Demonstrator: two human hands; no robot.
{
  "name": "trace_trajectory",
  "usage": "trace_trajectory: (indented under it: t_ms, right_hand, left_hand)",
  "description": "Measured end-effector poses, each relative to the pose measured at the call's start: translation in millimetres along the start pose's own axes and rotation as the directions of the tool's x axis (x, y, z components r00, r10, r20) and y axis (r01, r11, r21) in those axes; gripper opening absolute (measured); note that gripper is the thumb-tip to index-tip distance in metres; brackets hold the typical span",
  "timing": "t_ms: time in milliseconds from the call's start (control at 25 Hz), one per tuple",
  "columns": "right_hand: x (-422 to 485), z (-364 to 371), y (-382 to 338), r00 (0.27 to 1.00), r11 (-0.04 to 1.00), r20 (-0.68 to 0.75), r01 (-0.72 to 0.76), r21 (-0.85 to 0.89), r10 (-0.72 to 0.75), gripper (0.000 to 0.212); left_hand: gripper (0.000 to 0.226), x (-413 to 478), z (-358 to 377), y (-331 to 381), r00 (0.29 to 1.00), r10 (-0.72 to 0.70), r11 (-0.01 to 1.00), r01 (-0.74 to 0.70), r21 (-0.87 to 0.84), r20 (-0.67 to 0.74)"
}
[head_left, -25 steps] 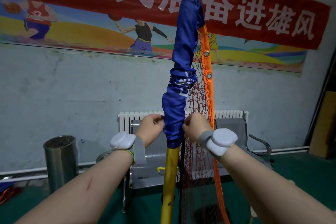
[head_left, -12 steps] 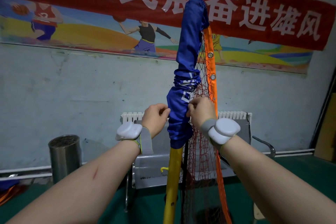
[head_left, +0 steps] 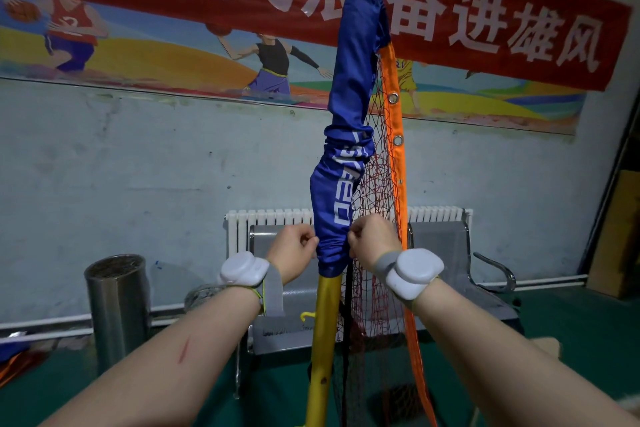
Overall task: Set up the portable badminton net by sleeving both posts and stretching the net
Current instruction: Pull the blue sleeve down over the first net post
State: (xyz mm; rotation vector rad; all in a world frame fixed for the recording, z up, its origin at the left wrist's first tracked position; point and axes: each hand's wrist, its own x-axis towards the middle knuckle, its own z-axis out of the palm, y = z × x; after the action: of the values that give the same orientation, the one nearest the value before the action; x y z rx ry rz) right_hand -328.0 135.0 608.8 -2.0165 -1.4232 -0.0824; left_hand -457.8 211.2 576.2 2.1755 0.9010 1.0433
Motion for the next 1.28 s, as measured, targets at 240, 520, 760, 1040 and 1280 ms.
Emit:
trace_trajectory:
  t_ms: [240, 520, 760, 1040, 1280]
  right_hand:
    - [7, -20, -12, 0.992, 0.991, -0.121, -0.019, 0.131, 0.035, 0.029]
    - [14, -35, -33, 0.991, 0.993, -0.136, 0.001, 0.12, 0.016, 0.027]
    - [9, -26, -24, 0.996, 0.996, -0.089, -0.02, 0.085, 0.028, 0.026]
    - [0, -7, -9, 0.999, 0.999, 0.017, -0.031, 0.04, 0.031, 0.024]
    - [-1, -7, -7, 1.0, 1.0, 0.017, -0.021, 0.011, 0.021, 0.025]
  left_hand:
    - [0.016, 12, -12, 19, 0.978, -0.066, 0.988, 0.036, -0.148, -0.199]
    - [0.024, 18, -17, 35, 0.963, 0.066, 0.998, -0.068, 0.0, -0.26]
    - [0.027, 14, -10, 28, 0.971, 0.075, 0.996, -0.063, 0.056, -0.228]
    - [0.032, 3, 0, 11, 0.983, 0.049, 0.995, -0.032, 0.097, -0.179]
    - [0.023, 3, 1, 3, 0.991, 0.024, 0.995, -0.011, 0.096, -0.131]
